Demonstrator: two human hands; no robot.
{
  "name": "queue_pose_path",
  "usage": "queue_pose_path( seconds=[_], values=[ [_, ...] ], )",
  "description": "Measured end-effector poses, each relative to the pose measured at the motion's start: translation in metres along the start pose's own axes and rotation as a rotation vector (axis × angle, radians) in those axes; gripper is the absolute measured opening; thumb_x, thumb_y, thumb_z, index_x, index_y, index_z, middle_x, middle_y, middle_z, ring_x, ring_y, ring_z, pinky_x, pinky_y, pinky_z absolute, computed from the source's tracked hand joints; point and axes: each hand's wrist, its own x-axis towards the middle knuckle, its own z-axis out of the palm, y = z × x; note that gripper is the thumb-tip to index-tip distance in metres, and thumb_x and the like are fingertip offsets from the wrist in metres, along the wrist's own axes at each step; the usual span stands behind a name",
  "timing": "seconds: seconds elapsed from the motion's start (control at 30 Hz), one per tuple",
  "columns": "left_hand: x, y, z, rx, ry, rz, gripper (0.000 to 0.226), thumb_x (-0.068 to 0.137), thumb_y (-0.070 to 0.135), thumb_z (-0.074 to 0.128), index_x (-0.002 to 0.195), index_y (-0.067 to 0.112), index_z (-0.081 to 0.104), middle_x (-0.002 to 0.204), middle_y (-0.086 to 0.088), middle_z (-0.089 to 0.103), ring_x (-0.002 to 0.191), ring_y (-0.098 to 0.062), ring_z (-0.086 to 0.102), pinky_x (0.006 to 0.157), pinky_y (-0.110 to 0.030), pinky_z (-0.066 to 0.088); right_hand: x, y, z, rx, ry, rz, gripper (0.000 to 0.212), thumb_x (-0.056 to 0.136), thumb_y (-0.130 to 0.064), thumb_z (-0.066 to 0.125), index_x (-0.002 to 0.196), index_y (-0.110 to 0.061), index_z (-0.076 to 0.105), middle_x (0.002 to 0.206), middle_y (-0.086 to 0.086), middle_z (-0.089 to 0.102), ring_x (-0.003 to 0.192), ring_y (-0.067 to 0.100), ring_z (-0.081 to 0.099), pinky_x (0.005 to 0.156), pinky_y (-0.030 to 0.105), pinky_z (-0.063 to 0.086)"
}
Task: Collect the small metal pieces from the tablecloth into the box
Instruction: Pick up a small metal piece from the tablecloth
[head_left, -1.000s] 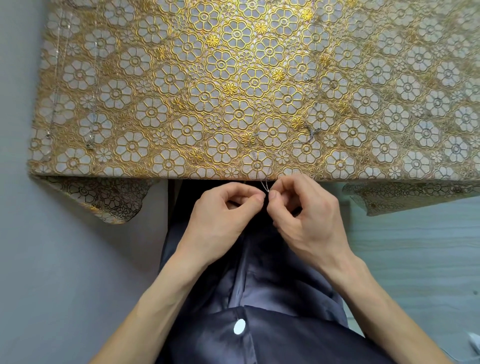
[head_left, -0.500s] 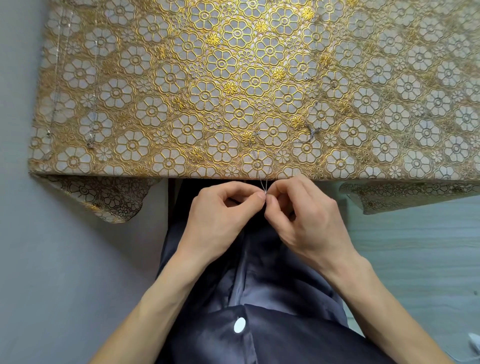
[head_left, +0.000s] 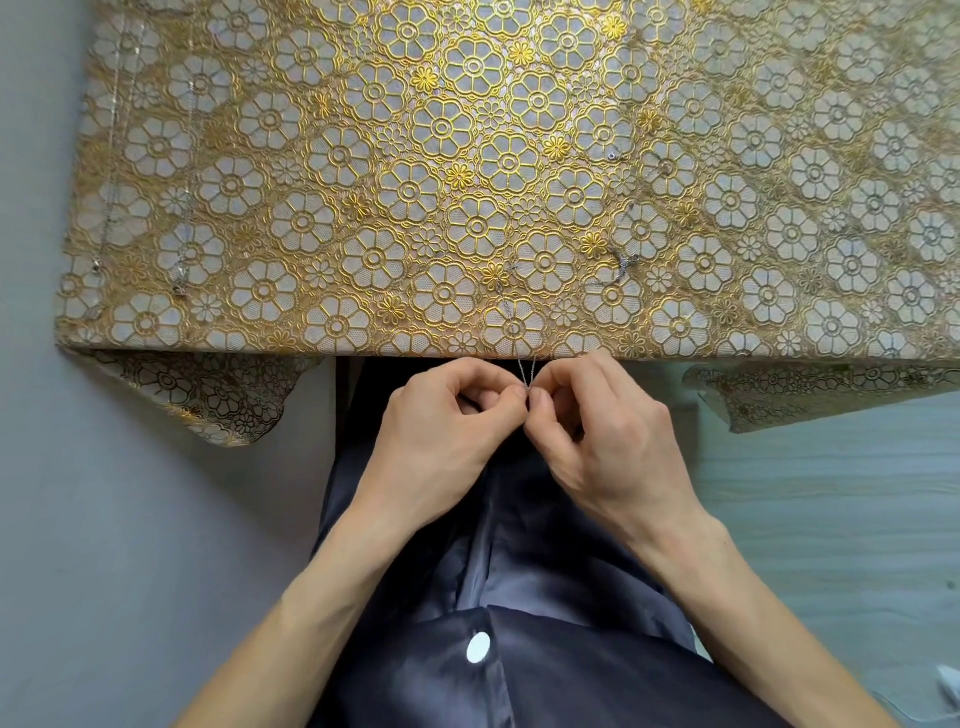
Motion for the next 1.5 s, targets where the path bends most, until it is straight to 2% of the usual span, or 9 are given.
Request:
queue_pose_path(
  seconds=[0.2,0.27,0.4,0.57,0.8,0.9,0.97,1.1,1.5],
  values=[
    [0.003,-0.003,0.001,-0.038,-0.05,-0.041,0.026,0.066,0.058,0.063,0.078,0.038,0.074,0.071,0.009,0.067,0.066,-0.008,0.058,0.075,-0.041,0.054,-0.001,0.001,0.001,0.025,0.002,0.0,0.015,0.093,-0.024,0.057,0.09,-0.01,0.064,0.083,-0.004,0.058,0.069,0.012,0.051,0.054,0.032,0.043],
    [0.004,-0.001,0.001,-0.055,-0.061,-0.066,0.022,0.07,0.053,0.067,0.077,0.034,0.075,0.07,0.008,0.068,0.064,-0.006,0.058,0.068,-0.034,0.054,-0.002,0.0,0.001,0.026,0.008,0.006,0.016,0.093,-0.024,0.057,0.091,-0.009,0.064,0.084,-0.003,0.058,0.069,0.013,0.051,0.054,0.032,0.043],
    [0.004,0.002,0.0,-0.179,-0.122,-0.145,0.015,0.091,0.017,0.068,0.077,0.019,0.074,0.055,0.015,0.059,0.051,0.003,0.05,0.049,-0.009,0.038,-0.002,-0.001,0.002,0.056,0.015,0.019,0.016,0.094,-0.024,0.056,0.091,-0.009,0.063,0.085,-0.003,0.058,0.069,0.01,0.05,0.056,0.031,0.043],
    [0.005,0.003,-0.004,-0.175,-0.186,-0.161,0.015,0.092,0.012,0.065,0.079,0.013,0.073,0.05,0.015,0.054,0.048,0.003,0.047,0.047,-0.007,0.035,-0.001,0.001,0.001,0.132,-0.015,0.051,0.011,0.091,-0.021,0.058,0.089,-0.011,0.061,0.083,-0.011,0.048,0.068,0.0,0.042,0.06,0.025,0.043],
    [0.003,0.004,-0.004,-0.171,-0.163,-0.117,0.016,0.092,0.015,0.069,0.077,0.02,0.072,0.054,0.014,0.056,0.05,0.004,0.047,0.05,-0.007,0.036,0.003,0.006,-0.011,0.215,-0.031,0.155,0.005,0.09,-0.016,0.067,0.087,-0.012,0.067,0.078,-0.006,0.06,0.065,0.003,0.054,0.064,0.008,0.039],
    [0.002,0.002,-0.003,-0.155,-0.137,-0.088,0.014,0.091,0.02,0.072,0.077,0.021,0.073,0.064,0.011,0.061,0.057,0.002,0.05,0.06,-0.011,0.043,0.003,0.005,-0.015,0.227,-0.044,0.135,0.003,0.089,-0.013,0.072,0.087,-0.013,0.069,0.078,-0.008,0.06,0.065,0.003,0.056,0.064,0.01,0.041],
    [0.003,-0.001,-0.002,-0.118,-0.117,-0.063,0.012,0.086,0.032,0.076,0.079,0.022,0.075,0.07,0.01,0.065,0.064,-0.001,0.054,0.071,-0.023,0.049,0.003,0.006,-0.016,0.221,-0.056,0.111,0.003,0.089,-0.012,0.074,0.09,-0.013,0.071,0.079,-0.007,0.061,0.066,0.003,0.056,0.065,0.011,0.042],
    [0.003,-0.001,-0.003,-0.05,-0.108,-0.034,0.031,0.068,0.057,0.064,0.082,0.032,0.075,0.073,0.009,0.068,0.069,-0.006,0.057,0.08,-0.041,0.054,0.003,0.007,-0.015,0.173,-0.075,0.067,0.004,0.089,-0.015,0.073,0.093,-0.014,0.073,0.082,-0.008,0.062,0.065,0.004,0.056,0.065,0.015,0.046],
    [0.001,0.002,-0.004,0.093,-0.057,0.037,0.007,0.085,0.032,0.072,0.079,0.028,0.073,0.067,0.014,0.064,0.057,0.001,0.049,0.059,-0.013,0.04,0.005,0.008,-0.014,0.161,-0.174,0.05,0.008,0.089,-0.028,0.06,0.089,-0.02,0.062,0.081,-0.015,0.053,0.07,0.002,0.051,0.063,0.033,0.048]
  ],
)
